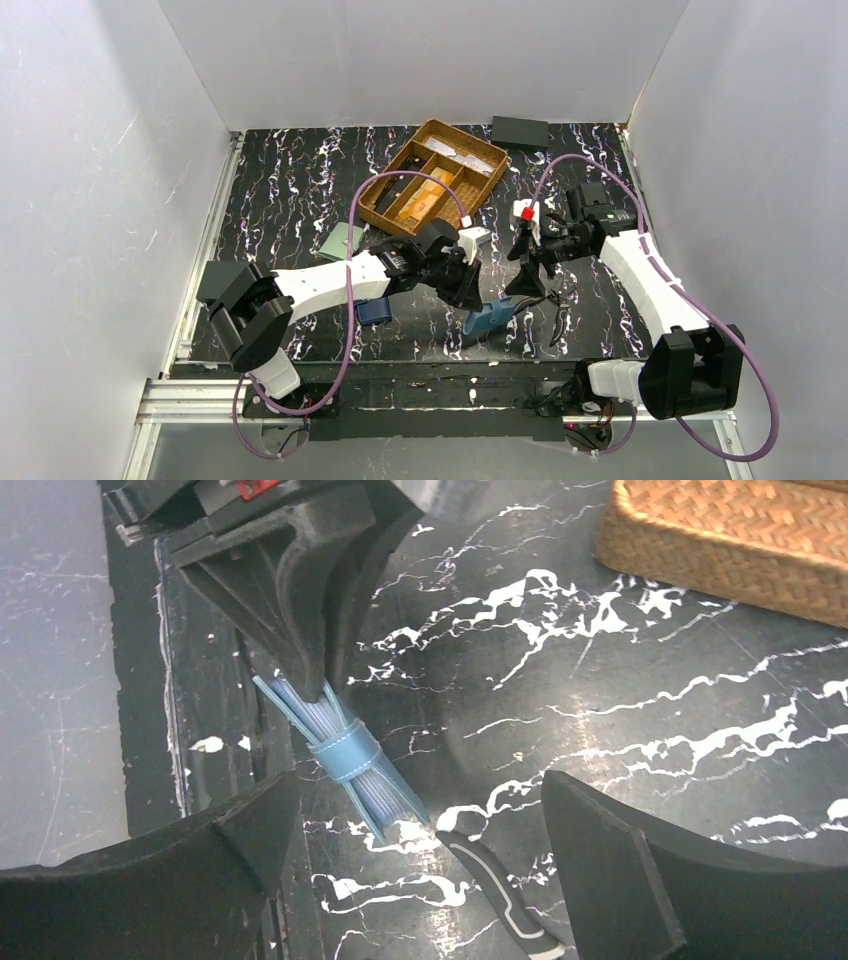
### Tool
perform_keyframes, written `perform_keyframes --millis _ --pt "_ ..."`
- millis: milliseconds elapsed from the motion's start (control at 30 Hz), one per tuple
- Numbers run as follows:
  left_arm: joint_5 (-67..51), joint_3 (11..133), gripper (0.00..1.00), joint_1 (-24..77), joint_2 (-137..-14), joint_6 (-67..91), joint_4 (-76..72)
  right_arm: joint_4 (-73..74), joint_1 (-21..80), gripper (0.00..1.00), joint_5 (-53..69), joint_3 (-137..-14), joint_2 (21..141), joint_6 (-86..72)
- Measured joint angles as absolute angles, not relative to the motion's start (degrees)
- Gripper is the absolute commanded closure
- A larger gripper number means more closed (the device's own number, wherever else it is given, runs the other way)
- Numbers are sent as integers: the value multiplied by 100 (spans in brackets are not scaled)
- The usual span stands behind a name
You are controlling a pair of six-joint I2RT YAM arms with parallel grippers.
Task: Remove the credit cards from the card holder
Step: Open the card holder at the center of the board.
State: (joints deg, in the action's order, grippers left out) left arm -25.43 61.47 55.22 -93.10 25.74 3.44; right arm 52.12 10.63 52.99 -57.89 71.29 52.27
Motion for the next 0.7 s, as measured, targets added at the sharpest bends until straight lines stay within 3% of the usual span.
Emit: perform_keyframes --millis 700 --pt "-2729 6147 100 5437 -9303 2084 364 6593 1234 0 5430 -5433 7710 8149"
